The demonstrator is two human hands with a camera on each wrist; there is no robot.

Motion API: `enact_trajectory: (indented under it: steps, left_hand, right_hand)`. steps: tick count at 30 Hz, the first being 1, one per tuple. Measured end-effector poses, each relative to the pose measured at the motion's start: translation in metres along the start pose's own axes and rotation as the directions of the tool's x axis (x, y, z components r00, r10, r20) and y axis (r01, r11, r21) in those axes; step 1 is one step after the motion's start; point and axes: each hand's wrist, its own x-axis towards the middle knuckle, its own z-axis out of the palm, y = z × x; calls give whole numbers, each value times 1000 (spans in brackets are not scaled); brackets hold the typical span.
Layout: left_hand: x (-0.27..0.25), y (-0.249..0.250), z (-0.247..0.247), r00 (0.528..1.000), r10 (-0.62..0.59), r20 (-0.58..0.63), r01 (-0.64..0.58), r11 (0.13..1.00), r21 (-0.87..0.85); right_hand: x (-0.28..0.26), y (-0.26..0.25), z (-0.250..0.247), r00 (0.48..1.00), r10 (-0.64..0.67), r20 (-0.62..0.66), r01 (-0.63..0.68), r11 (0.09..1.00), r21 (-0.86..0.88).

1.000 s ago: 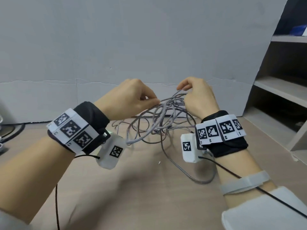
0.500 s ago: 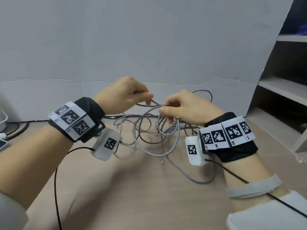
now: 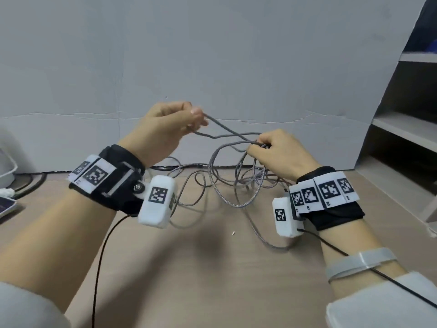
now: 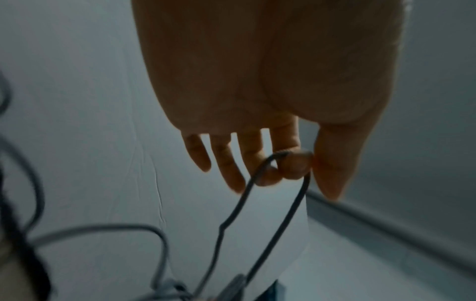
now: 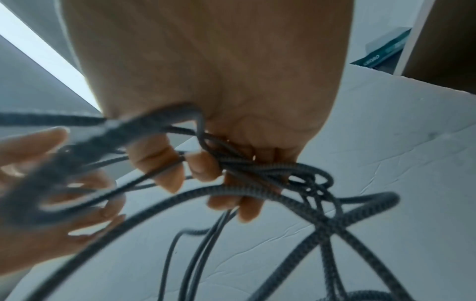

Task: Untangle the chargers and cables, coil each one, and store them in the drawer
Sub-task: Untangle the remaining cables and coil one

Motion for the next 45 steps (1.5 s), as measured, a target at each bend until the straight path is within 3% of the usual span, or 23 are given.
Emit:
enact_trajectory:
  steps: [2, 4, 6, 10, 12, 14, 16, 20, 22, 26, 29, 31, 32, 35, 39, 42, 45]
  left_hand:
    - [2, -2, 3, 999, -4, 45, 17, 954, -298]
    - [5, -1, 11, 998, -22, 63, 46, 912, -407]
    - [10, -1, 14, 998, -59, -30, 47, 945, -325]
    - [15, -12, -9, 963, 5, -268, 30, 992, 127]
    - [13, -17, -17, 956, 111, -271, 38, 871, 490]
    - [12, -17, -18, 970, 165, -177, 33, 637, 770]
    - [14, -12, -14, 984, 132, -115, 38, 480, 876]
    - [22, -3, -12, 993, -78, -87, 108, 319, 942]
    - [24, -4, -17, 990, -81, -113, 134, 334, 933]
    - [23, -15, -19, 985, -48, -165, 168, 476, 863]
    - [18, -16, 9, 998, 61, 0, -26, 419, 908]
    - [19, -11, 38, 971, 189, 147, -215, 416, 884]
    - [21, -10, 53, 960, 190, 207, -269, 411, 871]
    - [28, -15, 79, 972, 62, 229, -235, 383, 894]
    - [33, -24, 73, 968, 44, 248, -247, 368, 897]
    - [30, -24, 70, 970, 84, 227, -242, 383, 892]
    - [30, -18, 64, 991, 116, 59, -114, 545, 831]
  right_hand:
    - [-2, 0, -4, 999, -35, 22, 33, 993, 110]
    - [-5, -4, -8, 996, -81, 47, 66, 962, 266]
    - [-5, -6, -10, 991, -125, 36, 104, 927, 359]
    - [-2, 9, -24, 990, -100, -104, 136, 892, 431]
    - [1, 19, -25, 990, -83, -111, 111, 954, 280]
    - [5, 28, -20, 993, -68, -95, 74, 995, 64]
    - [9, 38, -14, 992, -13, -126, 4, 997, -72]
    - [12, 50, -6, 984, 70, -162, -92, 987, -131]
    - [9, 48, -8, 990, 44, -136, -58, 993, -102]
    - [9, 35, -13, 993, -54, -107, 45, 995, -89]
    - [10, 26, -5, 992, -71, -108, 55, 987, -148]
    - [10, 18, 2, 993, -75, -91, 57, 982, -182]
    - [10, 13, 4, 993, -76, -86, 59, 981, -182]
    - [7, 5, 4, 993, -42, -108, 29, 993, -115]
    - [2, 7, 0, 998, -35, -58, 39, 998, 56]
    - [1, 9, -3, 997, -67, -39, 69, 996, 65]
    - [2, 13, -6, 993, -88, -80, 88, 996, 5]
